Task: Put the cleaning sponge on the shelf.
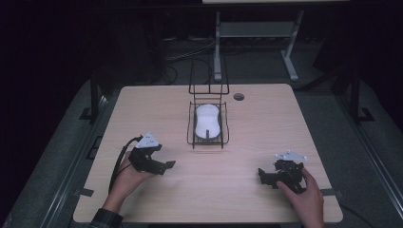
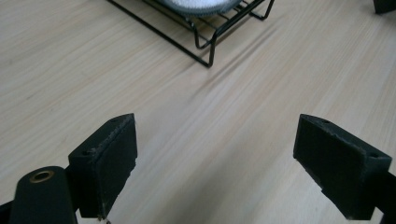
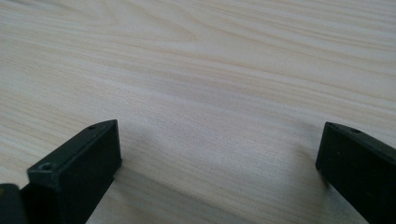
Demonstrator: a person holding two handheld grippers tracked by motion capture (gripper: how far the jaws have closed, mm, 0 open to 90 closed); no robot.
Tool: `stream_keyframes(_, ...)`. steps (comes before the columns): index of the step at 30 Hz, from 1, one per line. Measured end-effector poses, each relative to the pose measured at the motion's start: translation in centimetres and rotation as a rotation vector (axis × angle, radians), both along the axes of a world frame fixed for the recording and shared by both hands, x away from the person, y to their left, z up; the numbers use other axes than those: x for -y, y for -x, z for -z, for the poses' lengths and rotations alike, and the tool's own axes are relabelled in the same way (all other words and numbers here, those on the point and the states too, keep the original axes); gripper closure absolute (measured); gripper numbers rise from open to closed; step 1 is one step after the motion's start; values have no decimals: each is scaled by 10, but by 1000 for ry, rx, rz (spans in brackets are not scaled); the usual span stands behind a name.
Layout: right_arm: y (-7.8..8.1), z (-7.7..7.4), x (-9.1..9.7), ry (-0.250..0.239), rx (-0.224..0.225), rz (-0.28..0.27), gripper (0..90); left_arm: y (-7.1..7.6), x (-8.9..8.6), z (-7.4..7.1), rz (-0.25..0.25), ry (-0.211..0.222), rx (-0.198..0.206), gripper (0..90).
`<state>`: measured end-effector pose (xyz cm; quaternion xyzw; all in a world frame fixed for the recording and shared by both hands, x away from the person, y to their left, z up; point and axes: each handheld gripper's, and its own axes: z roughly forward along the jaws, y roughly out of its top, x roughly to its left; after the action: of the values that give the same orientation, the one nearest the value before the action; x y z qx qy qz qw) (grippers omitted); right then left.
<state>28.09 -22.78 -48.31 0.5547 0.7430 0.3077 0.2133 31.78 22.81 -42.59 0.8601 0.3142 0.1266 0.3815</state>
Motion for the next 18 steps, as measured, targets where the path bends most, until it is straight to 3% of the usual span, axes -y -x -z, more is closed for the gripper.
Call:
stream_keyframes(12, 0, 0, 0, 1, 1, -3, 0, 27, -27, 21, -50, -82, -15, 133)
stream_keyframes(18, 0, 0, 0, 1, 1, -5, 0, 37, -37, 31, -68, -103, -24, 134)
